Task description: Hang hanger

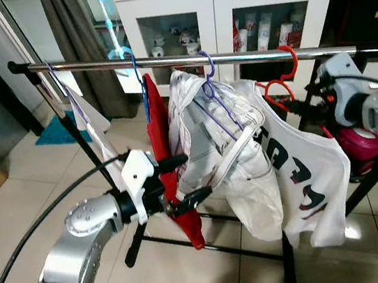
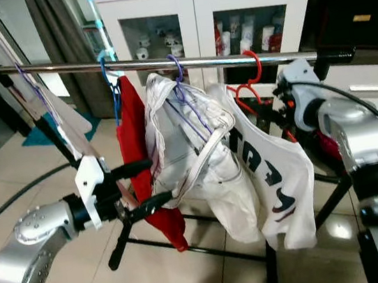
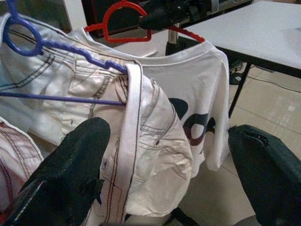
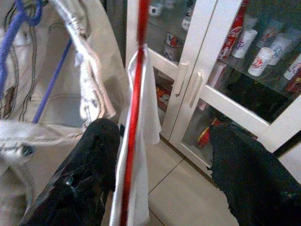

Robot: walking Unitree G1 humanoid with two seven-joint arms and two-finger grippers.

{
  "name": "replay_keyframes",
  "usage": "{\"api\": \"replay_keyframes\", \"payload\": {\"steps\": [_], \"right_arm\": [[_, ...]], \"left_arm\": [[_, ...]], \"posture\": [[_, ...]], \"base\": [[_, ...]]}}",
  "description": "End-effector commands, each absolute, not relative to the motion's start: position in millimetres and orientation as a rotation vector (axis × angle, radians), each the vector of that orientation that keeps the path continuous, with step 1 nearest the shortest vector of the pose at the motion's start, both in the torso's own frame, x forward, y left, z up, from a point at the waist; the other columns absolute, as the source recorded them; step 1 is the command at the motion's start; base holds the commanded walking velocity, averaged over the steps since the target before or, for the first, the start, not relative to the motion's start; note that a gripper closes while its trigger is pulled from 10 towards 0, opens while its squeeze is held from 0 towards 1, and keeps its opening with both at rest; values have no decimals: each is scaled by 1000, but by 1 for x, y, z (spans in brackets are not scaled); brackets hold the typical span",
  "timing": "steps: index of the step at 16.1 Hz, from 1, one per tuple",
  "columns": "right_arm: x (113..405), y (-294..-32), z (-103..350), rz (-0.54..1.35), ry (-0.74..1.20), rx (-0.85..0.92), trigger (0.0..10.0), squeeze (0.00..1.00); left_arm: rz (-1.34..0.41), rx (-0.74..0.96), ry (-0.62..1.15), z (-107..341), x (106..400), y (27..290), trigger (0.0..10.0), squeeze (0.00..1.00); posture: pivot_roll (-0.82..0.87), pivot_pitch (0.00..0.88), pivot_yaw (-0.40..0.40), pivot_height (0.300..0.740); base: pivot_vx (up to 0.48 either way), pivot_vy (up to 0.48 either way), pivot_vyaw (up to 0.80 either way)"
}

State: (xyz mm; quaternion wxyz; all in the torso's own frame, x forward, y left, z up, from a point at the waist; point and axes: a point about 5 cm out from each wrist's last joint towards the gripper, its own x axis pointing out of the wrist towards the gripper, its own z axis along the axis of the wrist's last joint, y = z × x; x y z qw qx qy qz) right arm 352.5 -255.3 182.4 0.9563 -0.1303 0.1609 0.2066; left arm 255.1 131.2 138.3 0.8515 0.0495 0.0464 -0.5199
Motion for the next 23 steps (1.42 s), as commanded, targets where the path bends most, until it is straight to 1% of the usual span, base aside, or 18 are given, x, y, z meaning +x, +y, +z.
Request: {"api": "replay_keyframes", "payload": {"steps": [1, 2, 3, 4, 5, 6, 11, 16, 21, 23], "right_arm": [[357, -254, 180, 410, 323, -250, 10000, 0], [359, -252, 177, 408, 322, -237, 10000, 0], [361, -253, 178, 399, 313, -210, 9765, 0], [363, -254, 177, 380, 314, -188, 5765, 0], [364, -253, 176, 379, 320, -187, 2588, 0], [364, -253, 176, 377, 322, -176, 0, 0], [368, -254, 174, 371, 327, -133, 0, 0], [371, -249, 175, 386, 323, -110, 0, 0], [369, -245, 173, 416, 317, -105, 0, 0], [366, -246, 171, 389, 320, -90, 0, 0]], "left_arm": [[-1098, 130, 105, 139, 257, 133, 10000, 0], [-1096, 127, 103, 140, 257, 134, 10000, 0], [-1097, 129, 105, 140, 257, 135, 10000, 0], [-1096, 136, 108, 140, 258, 134, 10000, 0], [-1093, 131, 106, 140, 258, 134, 10000, 0], [-1093, 123, 104, 140, 257, 134, 10000, 0], [-1097, 125, 107, 139, 257, 132, 10000, 0], [-1096, 127, 106, 140, 258, 132, 10000, 0], [-1096, 130, 108, 139, 258, 133, 10000, 0], [-1096, 127, 106, 140, 259, 133, 10000, 0]], "posture": [[-109, 0, 127, 740], [-110, 0, 129, 740], [-104, 0, 125, 740], [-101, 0, 122, 740], [-101, 0, 122, 740], [-106, 0, 125, 740], [-105, 0, 125, 740], [-106, 0, 129, 740], [-105, 0, 131, 740], [-112, 0, 138, 740]], "base": [[0, 0, 0], [0, 0, 0], [0, 0, 0], [0, 0, 0], [0, 0, 0], [0, 0, 0], [0, 0, 0], [0, 0, 0], [0, 0, 0], [0, 0, 0]]}}
